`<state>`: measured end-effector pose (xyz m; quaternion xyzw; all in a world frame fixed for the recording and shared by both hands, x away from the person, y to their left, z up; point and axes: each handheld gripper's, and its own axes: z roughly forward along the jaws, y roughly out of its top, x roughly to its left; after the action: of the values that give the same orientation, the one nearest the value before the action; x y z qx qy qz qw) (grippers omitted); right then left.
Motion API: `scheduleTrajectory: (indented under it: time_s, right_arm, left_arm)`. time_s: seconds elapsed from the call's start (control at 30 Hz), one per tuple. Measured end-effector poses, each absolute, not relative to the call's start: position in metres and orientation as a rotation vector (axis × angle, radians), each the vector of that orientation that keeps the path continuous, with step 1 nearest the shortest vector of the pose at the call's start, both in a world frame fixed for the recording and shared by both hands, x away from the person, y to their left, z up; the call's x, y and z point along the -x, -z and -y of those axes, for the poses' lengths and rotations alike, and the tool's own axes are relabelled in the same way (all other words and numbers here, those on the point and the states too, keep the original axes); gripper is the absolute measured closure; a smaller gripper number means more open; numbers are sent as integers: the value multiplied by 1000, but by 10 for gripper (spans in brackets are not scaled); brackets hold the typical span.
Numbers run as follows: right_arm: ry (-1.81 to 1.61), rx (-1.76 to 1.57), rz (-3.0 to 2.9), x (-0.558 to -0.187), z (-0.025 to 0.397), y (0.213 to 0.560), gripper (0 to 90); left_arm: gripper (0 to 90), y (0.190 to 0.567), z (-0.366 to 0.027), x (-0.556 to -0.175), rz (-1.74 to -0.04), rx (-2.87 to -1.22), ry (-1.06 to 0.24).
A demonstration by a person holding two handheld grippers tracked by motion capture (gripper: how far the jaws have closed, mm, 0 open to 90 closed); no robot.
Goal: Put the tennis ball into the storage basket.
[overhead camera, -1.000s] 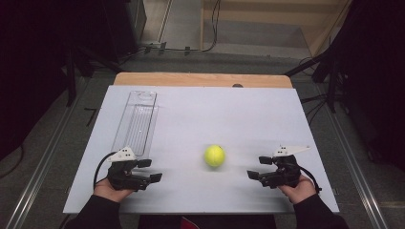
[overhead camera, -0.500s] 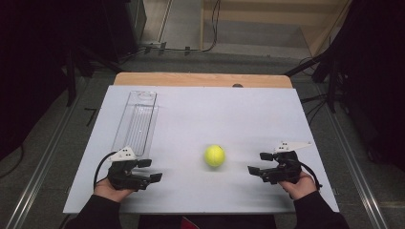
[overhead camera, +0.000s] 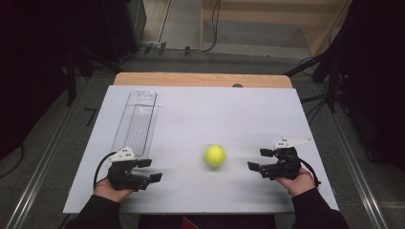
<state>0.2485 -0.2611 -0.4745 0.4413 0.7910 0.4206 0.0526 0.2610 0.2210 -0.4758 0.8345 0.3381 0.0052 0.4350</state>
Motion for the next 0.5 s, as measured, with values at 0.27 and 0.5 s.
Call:
scheduleTrajectory:
  time_s: [0.27,0.5]
  right_arm:
    - [-1274,-1325,-2410,-253,253,472,172]
    - [-1261,-1312,-2407,-257,247,471,137]
  left_arm:
    - [252,476,-221,-261,-847,-2076,-13]
    - [252,477,-220,-261,-840,-2081,-12]
